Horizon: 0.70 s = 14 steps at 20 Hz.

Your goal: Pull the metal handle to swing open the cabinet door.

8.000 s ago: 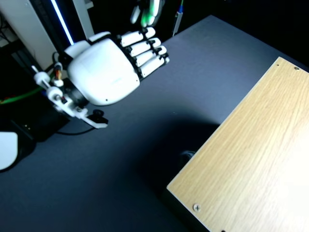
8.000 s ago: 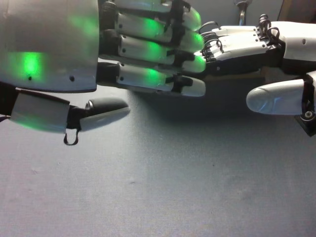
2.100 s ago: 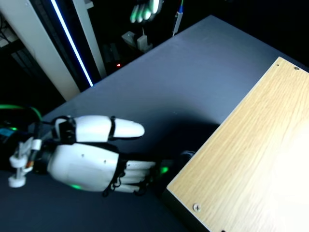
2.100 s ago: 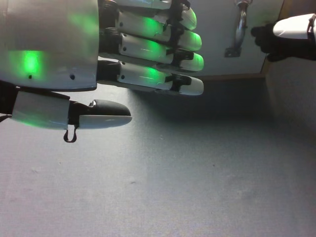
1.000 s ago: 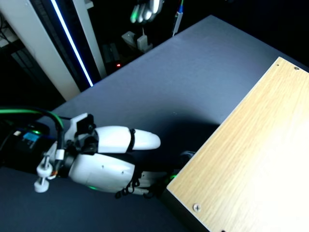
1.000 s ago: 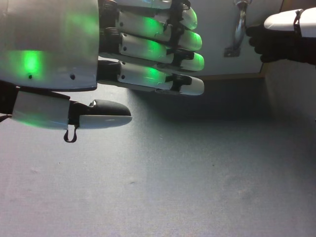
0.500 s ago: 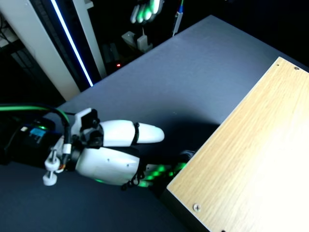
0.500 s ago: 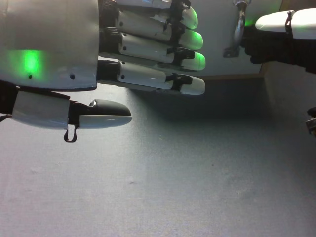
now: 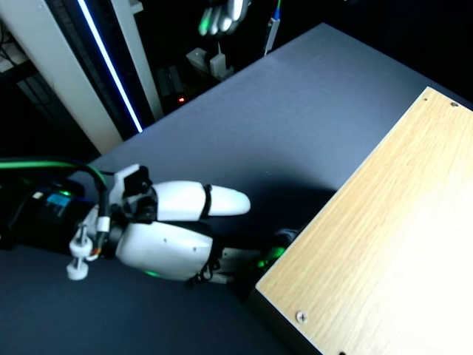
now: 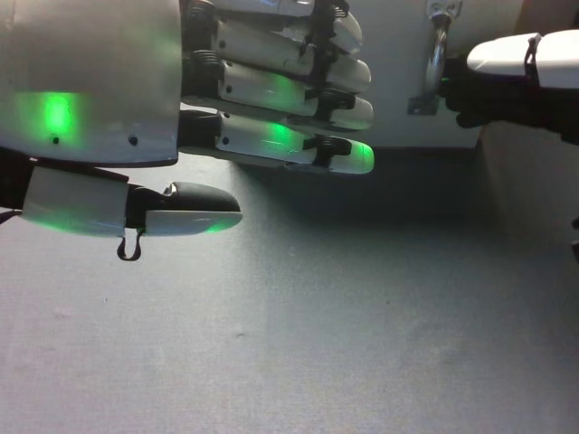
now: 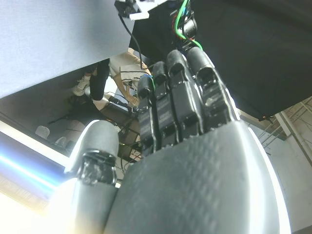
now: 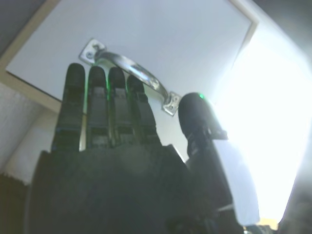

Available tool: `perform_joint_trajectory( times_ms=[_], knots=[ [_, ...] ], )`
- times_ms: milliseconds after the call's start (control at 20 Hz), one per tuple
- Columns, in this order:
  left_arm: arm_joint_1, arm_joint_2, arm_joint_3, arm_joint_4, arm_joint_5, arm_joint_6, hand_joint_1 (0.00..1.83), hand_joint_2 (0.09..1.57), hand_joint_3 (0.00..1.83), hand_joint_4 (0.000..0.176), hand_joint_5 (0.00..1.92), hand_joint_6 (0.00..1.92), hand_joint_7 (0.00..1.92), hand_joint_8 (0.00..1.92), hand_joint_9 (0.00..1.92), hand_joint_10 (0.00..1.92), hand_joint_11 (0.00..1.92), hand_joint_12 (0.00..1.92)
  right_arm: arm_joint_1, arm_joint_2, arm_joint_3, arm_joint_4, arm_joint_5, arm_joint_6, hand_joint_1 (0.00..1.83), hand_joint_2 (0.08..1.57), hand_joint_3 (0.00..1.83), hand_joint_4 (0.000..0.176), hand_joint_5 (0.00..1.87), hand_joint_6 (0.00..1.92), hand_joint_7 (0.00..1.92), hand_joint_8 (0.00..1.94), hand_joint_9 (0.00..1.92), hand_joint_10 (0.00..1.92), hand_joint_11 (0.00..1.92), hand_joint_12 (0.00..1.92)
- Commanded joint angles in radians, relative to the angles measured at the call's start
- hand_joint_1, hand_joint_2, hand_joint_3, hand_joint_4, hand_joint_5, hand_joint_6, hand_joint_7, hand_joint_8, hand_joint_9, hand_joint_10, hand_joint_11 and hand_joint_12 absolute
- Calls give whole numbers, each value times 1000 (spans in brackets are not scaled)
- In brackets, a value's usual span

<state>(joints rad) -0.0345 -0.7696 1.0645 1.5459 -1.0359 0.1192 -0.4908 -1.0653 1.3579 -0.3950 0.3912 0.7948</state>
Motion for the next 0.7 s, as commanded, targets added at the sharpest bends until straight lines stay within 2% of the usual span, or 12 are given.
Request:
perform_joint_trajectory(
  times_ms=[0, 350, 650],
  knots=[
    [-11, 6, 1, -96, -21, 6, 0, 1571, 197, 0, 347, 0, 371, 0, 337, 0, 0, 762, 9, 2, -12, 8, 164, 12, 0, 1571, 92, 0, 265, 2, 258, 1, 234, 2, 0, 675],
    [-11, 6, 1, -96, -21, 6, 0, 1571, 186, 0, 352, 3, 373, 2, 337, 1, 4, 756, -5, 36, -57, -29, 221, 12, 0, 1571, 86, 0, 265, 3, 253, 2, 228, 1, 0, 644],
    [-11, 6, 1, -96, -21, 6, 0, 1571, 104, 0, 358, 1, 379, 1, 351, 2, 5, 771, -25, 79, -105, -62, 244, 12, 0, 1571, 86, 0, 265, 1, 255, 1, 229, 2, 0, 640]
  ],
)
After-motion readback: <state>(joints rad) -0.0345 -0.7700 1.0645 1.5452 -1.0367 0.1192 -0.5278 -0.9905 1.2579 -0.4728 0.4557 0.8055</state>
